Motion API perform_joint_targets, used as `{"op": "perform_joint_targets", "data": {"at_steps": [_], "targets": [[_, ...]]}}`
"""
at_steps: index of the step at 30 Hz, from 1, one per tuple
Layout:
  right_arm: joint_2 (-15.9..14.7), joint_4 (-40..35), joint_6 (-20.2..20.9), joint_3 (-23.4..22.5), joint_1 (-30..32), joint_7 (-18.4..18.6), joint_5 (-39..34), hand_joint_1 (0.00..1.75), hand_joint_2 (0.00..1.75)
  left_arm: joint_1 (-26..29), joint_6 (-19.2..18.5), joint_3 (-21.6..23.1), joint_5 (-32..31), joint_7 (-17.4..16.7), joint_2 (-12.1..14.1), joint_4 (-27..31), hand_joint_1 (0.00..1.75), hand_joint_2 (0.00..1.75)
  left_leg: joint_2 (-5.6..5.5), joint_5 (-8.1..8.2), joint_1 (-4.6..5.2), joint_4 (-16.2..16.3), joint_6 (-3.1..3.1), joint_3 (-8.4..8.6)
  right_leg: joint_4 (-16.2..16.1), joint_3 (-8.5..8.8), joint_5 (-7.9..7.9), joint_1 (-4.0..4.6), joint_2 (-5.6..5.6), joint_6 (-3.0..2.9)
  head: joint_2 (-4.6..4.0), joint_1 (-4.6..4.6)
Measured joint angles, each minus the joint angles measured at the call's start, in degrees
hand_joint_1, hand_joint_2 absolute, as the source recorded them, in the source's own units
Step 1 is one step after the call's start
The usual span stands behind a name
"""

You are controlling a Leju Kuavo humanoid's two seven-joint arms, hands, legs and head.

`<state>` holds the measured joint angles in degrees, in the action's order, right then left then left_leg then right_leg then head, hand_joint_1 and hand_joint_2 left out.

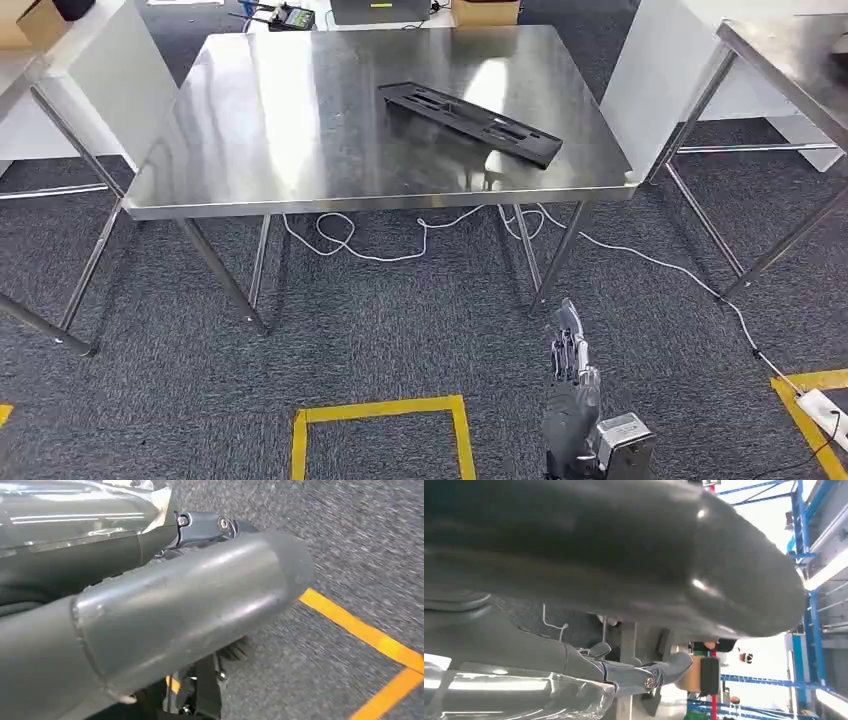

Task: Take the parts from the cabinet and place them on the table.

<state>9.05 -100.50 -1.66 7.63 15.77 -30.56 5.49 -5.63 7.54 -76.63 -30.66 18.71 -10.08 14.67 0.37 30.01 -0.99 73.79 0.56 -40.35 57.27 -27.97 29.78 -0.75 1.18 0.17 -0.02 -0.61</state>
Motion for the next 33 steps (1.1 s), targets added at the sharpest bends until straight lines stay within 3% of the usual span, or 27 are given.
{"op": "perform_joint_targets", "data": {"at_steps": [2,4,5,7,9,10,12,13,14,15,17,18,19,20,21,22,23,24,25,26,27,28,29,30,31,32,33], "targets": [[0.2,0.0,0.0,-0.1,-0.1,0.1,-0.2,0.00,0.00,0.0,0.4,0.0,0.3,0.0,0.0,0.0,0.00,0.00,-0.02,-4.18,-0.62,-4.4,-0.21,5.21,1.9,-2.01,-0.35,-0.05,0.00,0.28,0.02,0.04],[0.5,0.0,-0.2,-0.3,-0.4,0.3,-0.3,0.00,0.00,-0.5,0.6,0.0,0.4,-0.2,-0.4,-0.1,0.00,0.00,-0.97,1.34,-0.72,-11.3,-1.11,9.21,2.7,-3.66,-0.96,0.04,-0.12,1.22,0.02,-0.11],[0.5,0.0,-0.3,-0.3,-0.6,0.4,-0.3,0.00,0.00,-0.4,0.9,0.0,0.4,-0.2,-0.4,-0.1,0.00,0.00,-1.48,0.10,-0.25,-11.2,0.26,8.88,2.8,-4.34,-1.15,0.42,-0.18,1.48,0.02,0.19],[0.6,0.0,-0.4,-0.5,-1.0,0.6,-0.4,0.00,0.00,-0.4,1.0,0.0,0.4,-0.2,-0.4,-0.1,0.00,0.00,-1.44,-0.04,0.21,-11.7,0.91,8.60,2.7,-4.16,-1.98,0.40,-0.24,2.30,0.00,0.34],[0.6,0.0,-0.7,-0.7,-0.9,0.9,-0.5,0.00,0.00,-0.4,1.1,0.0,0.3,-0.2,-0.4,-0.1,0.00,0.00,-0.69,-1.47,0.27,-12.3,2.47,6.76,3.5,-4.79,-2.07,0.37,-0.50,3.01,0.00,0.39],[0.6,0.0,-1.1,-0.9,-0.7,1.1,-0.3,0.00,0.00,-0.4,1.1,0.0,0.3,-0.3,-0.4,-0.1,0.00,0.00,-0.63,-2.20,0.56,-12.3,3.01,6.16,4.8,-6.24,0.00,0.23,-0.69,2.55,0.02,0.37],[0.6,0.0,-2.1,-1.3,-0.6,1.4,0.6,0.00,0.00,-0.4,1.3,0.0,0.3,-0.3,-0.4,0.0,0.00,0.00,-0.49,-3.61,0.96,-12.4,3.55,3.97,11.2,-8.15,6.62,0.30,-0.80,0.97,0.00,0.79],[0.6,0.1,-2.4,-1.6,-0.6,1.6,0.7,0.00,0.00,-0.4,1.4,0.0,0.3,-0.3,-0.4,0.0,0.00,0.00,-0.36,-4.38,1.21,-12.4,3.67,2.95,15.0,-8.89,9.16,0.44,-0.84,0.51,0.02,0.90],[0.7,0.2,-2.5,-1.7,-0.6,1.7,0.7,0.00,0.00,-0.4,1.4,0.0,0.3,-0.3,-0.4,0.0,0.00,0.00,-0.30,-5.16,1.48,-12.3,3.87,2.22,18.2,-9.07,10.30,0.63,-0.89,0.50,0.00,0.90],[0.7,0.4,-2.6,-1.9,-0.6,1.9,0.7,0.00,0.00,-0.4,1.5,0.0,0.3,-0.3,-0.4,0.0,0.00,0.00,-0.20,-5.99,1.76,-12.3,3.94,1.10,19.9,-8.45,9.69,0.89,-0.92,0.89,0.02,0.94],[0.8,0.7,-2.6,-2.2,-0.5,2.0,0.7,0.00,0.00,-0.4,1.5,0.0,0.3,-0.3,-0.4,0.0,0.00,0.00,-0.13,-7.57,2.23,-12.3,4.04,-0.75,16.9,-4.25,5.28,2.00,-0.93,1.40,0.00,0.92],[0.9,0.9,-2.6,-2.2,-0.6,2.1,0.7,0.00,0.00,-0.4,1.5,0.0,0.3,-0.3,-0.4,0.0,0.00,0.00,-0.12,-8.37,2.40,-12.3,4.02,-1.45,12.9,-0.81,3.95,2.78,-0.92,0.76,0.00,0.87],[1.0,0.9,-2.6,-2.3,-0.7,2.1,0.7,0.00,0.00,-0.5,1.6,0.0,0.3,-0.3,-0.5,-0.1,0.00,0.00,-0.10,-9.13,2.34,-12.3,4.06,-1.84,7.7,3.34,4.64,3.67,-0.78,-0.61,0.02,0.90],[1.2,0.9,-2.6,-2.4,-0.9,2.1,0.7,0.00,0.00,-0.6,1.6,0.0,0.3,-0.3,-0.8,-0.1,0.00,0.00,-0.20,-9.65,2.68,-12.0,3.77,-1.95,0.8,7.62,6.31,3.98,-0.60,-1.91,0.00,0.85],[1.4,0.9,-2.5,-2.6,-1.4,2.1,0.7,0.00,0.00,-0.6,1.7,0.0,0.3,-0.3,-0.8,-0.1,0.00,0.00,-0.04,-10.51,2.66,-12.2,3.58,-2.10,-3.1,9.06,7.80,3.64,-0.22,-2.42,0.02,1.01],[1.5,1.0,-2.5,-2.8,-1.5,2.3,0.7,0.00,0.00,-0.5,1.8,0.0,0.3,-0.3,-0.8,-0.1,0.00,0.00,0.17,-11.71,2.44,-13.1,3.36,-2.06,-2.7,8.38,7.15,3.91,-0.34,-2.34,0.00,0.61],[1.6,1.0,-2.4,-2.9,-1.4,2.2,0.7,0.00,0.00,-0.5,1.9,0.0,0.3,-0.3,-0.8,-0.1,0.00,0.00,0.21,-12.84,2.28,-13.9,2.97,-2.03,-2.8,7.98,6.52,3.91,-0.30,-2.77,0.02,0.92],[1.6,1.3,-2.4,-3.1,-1.3,2.5,0.6,0.00,0.00,-0.4,2.0,0.0,0.3,-0.3,-0.5,-0.1,0.00,0.00,0.09,-13.72,2.59,-14.6,2.67,-2.33,-3.2,7.32,4.98,3.10,-0.30,-2.78,0.00,0.98],[1.7,1.5,-2.4,-3.2,-1.3,2.6,0.6,0.00,0.00,-0.4,2.0,0.0,0.3,-0.3,-0.5,-0.1,0.00,0.00,-0.37,-11.54,2.32,-14.1,2.14,-2.84,-3.2,6.48,4.02,2.78,-0.20,-2.75,0.02,0.96],[1.9,1.7,-2.4,-3.3,-1.3,2.7,0.6,0.00,0.00,-0.3,2.0,0.0,0.3,-0.3,-0.5,-0.1,0.00,0.00,-0.56,-7.23,2.10,-12.2,1.61,-3.21,-3.2,5.69,3.20,2.52,-0.19,-3.27,0.00,0.81],[2.1,1.8,-2.4,-3.3,-1.3,2.7,0.6,0.00,0.00,-0.1,2.0,0.0,0.3,-0.3,-0.5,-0.1,0.00,0.00,-0.57,-2.56,1.73,-8.4,0.88,-3.57,-3.2,4.80,2.36,2.38,-0.19,-3.28,0.00,0.50],[2.1,1.9,-2.4,-3.3,-1.3,2.7,0.6,0.00,0.00,-0.1,2.0,0.0,0.3,-0.3,-0.4,-0.1,0.00,0.00,-0.55,0.41,1.33,-4.1,0.36,-4.04,-3.1,4.00,1.58,2.30,-0.17,-3.14,0.00,0.55],[2.1,2.1,-2.4,-3.5,-1.3,2.8,0.6,0.00,0.00,-0.1,2.0,0.0,0.3,-0.3,-0.3,-0.1,0.00,0.00,-0.53,1.53,0.88,0.3,-0.11,-4.41,-3.0,3.01,0.84,2.23,-0.07,-2.91,0.00,0.55],[2.1,2.3,-2.4,-3.5,-1.3,2.8,0.6,0.00,0.00,-0.1,2.0,0.0,0.3,-0.3,-0.3,-0.1,0.00,0.00,-0.50,0.37,0.41,3.5,-0.52,-4.28,-2.7,1.97,0.20,2.13,0.07,-2.61,0.00,0.55],[2.1,2.5,-2.4,-3.6,-1.3,2.8,0.6,0.00,0.00,-0.1,2.0,0.0,0.3,-0.3,-0.3,-0.1,0.00,0.00,-0.48,-1.97,0.01,4.4,-0.85,-3.30,-2.4,0.90,-0.29,1.97,0.13,-2.38,0.00,0.55],[2.2,2.6,-2.4,-3.7,-1.3,2.8,0.6,0.00,0.00,-0.1,2.0,0.0,0.3,-0.3,-0.3,-0.1,0.00,0.00,-0.48,-4.30,-0.35,3.0,-1.16,-1.16,-1.8,0.35,-0.79,1.81,0.20,-1.96,0.02,0.57],[2.3,2.8,-2.4,-3.9,-1.4,2.8,0.6,0.00,0.00,-0.1,2.0,0.0,0.3,-0.3,-0.3,-0.1,0.00,0.00,-0.49,-5.09,-0.67,-0.3,-1.38,2.12,-1.2,-0.53,-0.99,1.63,0.18,-1.66,0.00,0.52]]}}
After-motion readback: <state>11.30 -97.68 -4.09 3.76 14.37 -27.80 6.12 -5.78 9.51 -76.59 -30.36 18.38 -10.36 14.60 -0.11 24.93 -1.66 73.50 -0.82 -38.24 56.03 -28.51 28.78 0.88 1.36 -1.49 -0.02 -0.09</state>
